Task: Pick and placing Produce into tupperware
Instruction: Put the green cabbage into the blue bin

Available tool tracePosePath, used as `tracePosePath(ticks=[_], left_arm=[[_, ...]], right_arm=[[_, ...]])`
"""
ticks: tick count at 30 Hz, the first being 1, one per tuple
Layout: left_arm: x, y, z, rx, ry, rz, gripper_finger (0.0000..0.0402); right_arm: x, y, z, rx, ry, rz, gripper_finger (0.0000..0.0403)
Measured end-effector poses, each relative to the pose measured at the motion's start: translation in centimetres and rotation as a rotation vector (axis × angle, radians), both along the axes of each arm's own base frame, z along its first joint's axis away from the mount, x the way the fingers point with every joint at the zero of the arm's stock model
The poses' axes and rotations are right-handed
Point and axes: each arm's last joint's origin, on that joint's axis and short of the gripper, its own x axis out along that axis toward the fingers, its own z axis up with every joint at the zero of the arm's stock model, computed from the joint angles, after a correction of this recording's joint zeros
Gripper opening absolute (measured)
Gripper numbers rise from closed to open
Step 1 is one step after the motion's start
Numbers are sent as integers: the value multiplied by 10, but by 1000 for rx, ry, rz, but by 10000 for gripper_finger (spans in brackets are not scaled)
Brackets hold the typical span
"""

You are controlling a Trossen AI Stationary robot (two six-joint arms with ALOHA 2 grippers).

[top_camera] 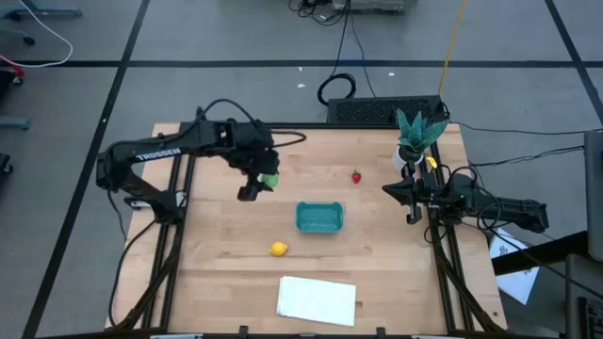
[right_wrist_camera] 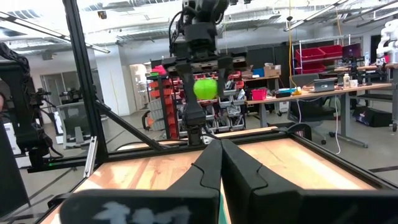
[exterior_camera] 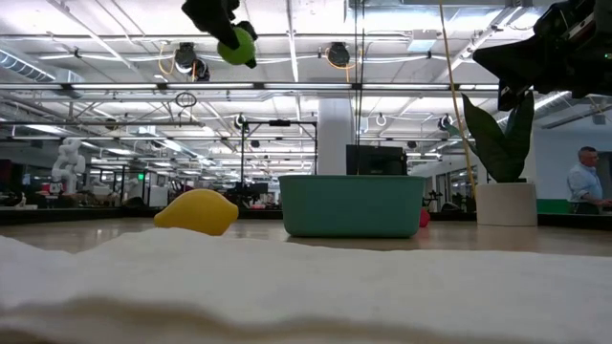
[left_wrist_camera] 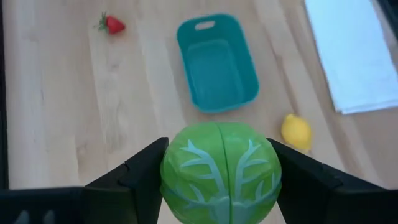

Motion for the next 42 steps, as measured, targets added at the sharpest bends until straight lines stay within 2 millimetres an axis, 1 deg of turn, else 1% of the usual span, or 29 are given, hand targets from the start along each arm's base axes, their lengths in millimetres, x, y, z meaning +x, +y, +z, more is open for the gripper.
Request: tracePosePath(ticks=[5, 10, 16, 21, 23, 26, 27, 33, 36, 38, 42], left_arm=[[6, -14, 2, -6, -41, -28, 244], [9, -19, 4, -16, -67, -27, 244], [12, -15, 6, -36, -81, 78, 244], [22, -7, 3, -42, -120, 126, 244], [28, -4, 1, -54, -141, 118, 244], [36, 1, -6, -92, -110, 94, 244], [41, 3, -5, -100, -115, 91, 244], [64, 14, 7, -114, -119, 106, 244], [79, 18, 14, -110, -127, 103, 244], [85, 19, 20, -102, -124, 91, 244], [101, 22, 23, -88, -109, 64, 244]], right_arm=[[0, 0, 0, 0, 0, 0, 0], [0, 0, 0, 0, 0, 0, 0], [0, 0, 0, 0, 0, 0, 0], [0, 0, 0, 0, 0, 0, 0], [0, 0, 0, 0, 0, 0, 0], [0, 0, 0, 0, -1, 0, 0], [0, 0, 0, 0, 0, 0, 0], [1, 0, 0, -1, 0, 0, 0], [1, 0, 0, 0, 3, 0, 0], [1, 0, 0, 0, 3, 0, 0], [1, 0, 0, 0, 2, -1, 0]])
